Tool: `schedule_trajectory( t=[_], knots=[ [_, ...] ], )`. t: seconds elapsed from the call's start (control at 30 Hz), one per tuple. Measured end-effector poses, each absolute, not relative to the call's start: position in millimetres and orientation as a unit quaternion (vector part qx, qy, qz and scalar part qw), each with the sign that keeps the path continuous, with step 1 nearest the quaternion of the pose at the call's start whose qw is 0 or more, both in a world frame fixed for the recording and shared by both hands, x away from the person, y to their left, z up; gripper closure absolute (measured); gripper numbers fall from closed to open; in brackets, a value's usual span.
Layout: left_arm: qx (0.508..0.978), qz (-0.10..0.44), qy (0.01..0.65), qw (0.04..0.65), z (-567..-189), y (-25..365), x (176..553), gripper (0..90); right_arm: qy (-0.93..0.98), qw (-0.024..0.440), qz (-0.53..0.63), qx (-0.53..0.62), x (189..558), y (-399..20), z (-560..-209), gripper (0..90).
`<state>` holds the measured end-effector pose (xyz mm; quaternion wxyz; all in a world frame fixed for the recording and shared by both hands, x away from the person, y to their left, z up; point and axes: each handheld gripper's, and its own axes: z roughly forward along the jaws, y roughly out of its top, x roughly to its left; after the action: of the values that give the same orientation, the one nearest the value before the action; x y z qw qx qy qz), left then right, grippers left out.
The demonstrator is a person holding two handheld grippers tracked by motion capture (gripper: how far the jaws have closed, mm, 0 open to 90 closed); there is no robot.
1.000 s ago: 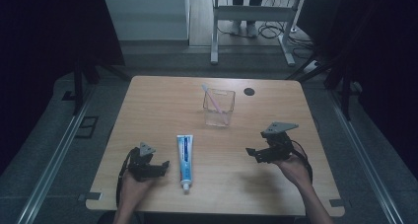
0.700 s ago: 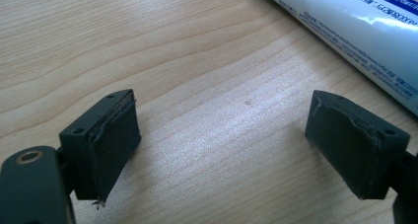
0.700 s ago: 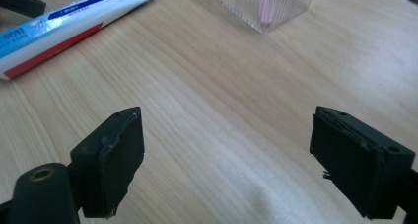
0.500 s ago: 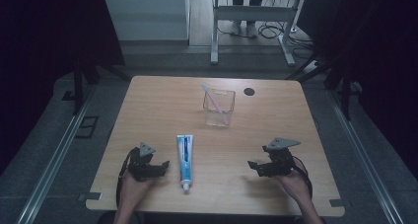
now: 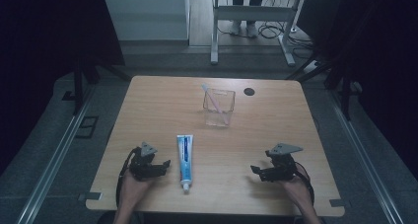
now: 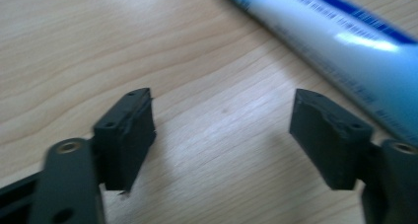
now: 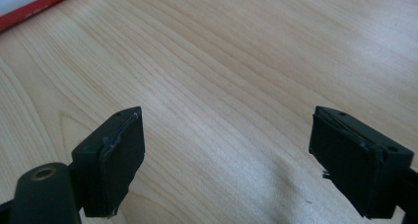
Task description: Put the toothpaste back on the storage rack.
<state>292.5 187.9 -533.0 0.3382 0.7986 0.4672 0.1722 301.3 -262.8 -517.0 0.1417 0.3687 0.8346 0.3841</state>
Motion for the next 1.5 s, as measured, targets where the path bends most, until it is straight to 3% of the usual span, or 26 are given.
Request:
schedule_trajectory(
  t=[0.17, 0.23, 0.37, 0.73, 1.13, 1.5],
  knots=[
    [0.799, 0.171, 0.455, 0.354, -522, 184, 290, 43.7, 0.836, 0.146, 0.377, 0.370, 300, -263, -523, 13.7],
    [0.799, 0.166, 0.452, 0.361, -517, 183, 290, 45.7, 0.836, 0.146, 0.378, 0.371, 300, -264, -523, 13.7],
    [0.802, 0.149, 0.444, 0.372, -509, 175, 290, 61.0, 0.834, 0.146, 0.380, 0.372, 300, -264, -525, 13.7],
    [0.828, 0.106, 0.402, 0.376, -497, 140, 293, 84.2, 0.833, 0.147, 0.379, 0.375, 299, -264, -529, 13.9],
    [0.854, 0.070, 0.375, 0.355, -503, 101, 294, 89.1, 0.830, 0.148, 0.382, 0.378, 299, -267, -529, 14.1],
    [0.865, 0.061, 0.374, 0.329, -511, 94, 289, 89.2, 0.829, 0.148, 0.384, 0.379, 299, -268, -529, 14.1]
  ],
)
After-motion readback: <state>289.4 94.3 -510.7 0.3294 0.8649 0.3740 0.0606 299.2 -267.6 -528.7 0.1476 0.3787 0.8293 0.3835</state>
